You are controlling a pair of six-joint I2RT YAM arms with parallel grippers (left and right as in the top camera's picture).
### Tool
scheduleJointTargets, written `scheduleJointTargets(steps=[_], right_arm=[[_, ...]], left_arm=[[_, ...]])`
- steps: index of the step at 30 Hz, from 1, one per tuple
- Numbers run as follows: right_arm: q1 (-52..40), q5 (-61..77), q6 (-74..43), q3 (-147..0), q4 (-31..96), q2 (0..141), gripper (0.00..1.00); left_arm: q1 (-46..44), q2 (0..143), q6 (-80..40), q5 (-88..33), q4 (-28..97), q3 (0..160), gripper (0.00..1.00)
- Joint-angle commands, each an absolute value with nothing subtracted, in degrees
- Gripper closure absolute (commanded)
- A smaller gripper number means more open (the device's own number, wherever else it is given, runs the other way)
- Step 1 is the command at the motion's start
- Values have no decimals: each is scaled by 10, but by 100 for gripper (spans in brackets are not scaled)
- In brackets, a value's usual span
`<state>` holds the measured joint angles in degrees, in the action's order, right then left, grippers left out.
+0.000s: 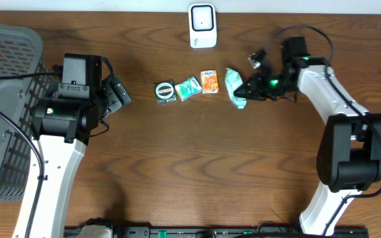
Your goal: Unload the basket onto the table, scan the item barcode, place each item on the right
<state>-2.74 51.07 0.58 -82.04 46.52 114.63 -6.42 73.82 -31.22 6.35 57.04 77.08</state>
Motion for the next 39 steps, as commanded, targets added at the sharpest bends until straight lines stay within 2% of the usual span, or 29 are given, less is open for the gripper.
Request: scheduleJointTargets(steps=[1, 10, 13, 16, 21, 24, 28, 30, 32, 39], right_arm=[[-17, 632, -2, -761, 464, 1155, 99], [29, 610, -73, -625, 375, 1155, 96], [61, 482, -94, -627, 380, 1155, 81], [84, 428, -87, -652, 409, 1155, 58], [99, 369, -35, -763, 531, 1154, 45], [85, 372, -20, -813, 567, 1154, 45], [53, 374, -13, -798, 557, 1154, 42], [33, 368, -13, -780, 537, 1154, 43], [10, 322, -68, -743, 485, 1154, 43], [-19, 326, -124, -656, 381, 1155, 47]], left_arm=[[-62, 737, -307, 67, 572, 779, 2], [-62, 737, -307, 67, 572, 779, 2], [-62, 737, -307, 67, 572, 779, 2], [-62, 737, -307, 67, 572, 779, 2], [-62, 737, -307, 67, 572, 779, 2], [-62, 737, -307, 67, 572, 779, 2], [-62, 737, -307, 67, 572, 779, 2], [-62, 737, -307, 67, 572, 779, 2], [-62, 737, -307, 67, 572, 779, 2], [-62, 737, -307, 67, 572, 779, 2]])
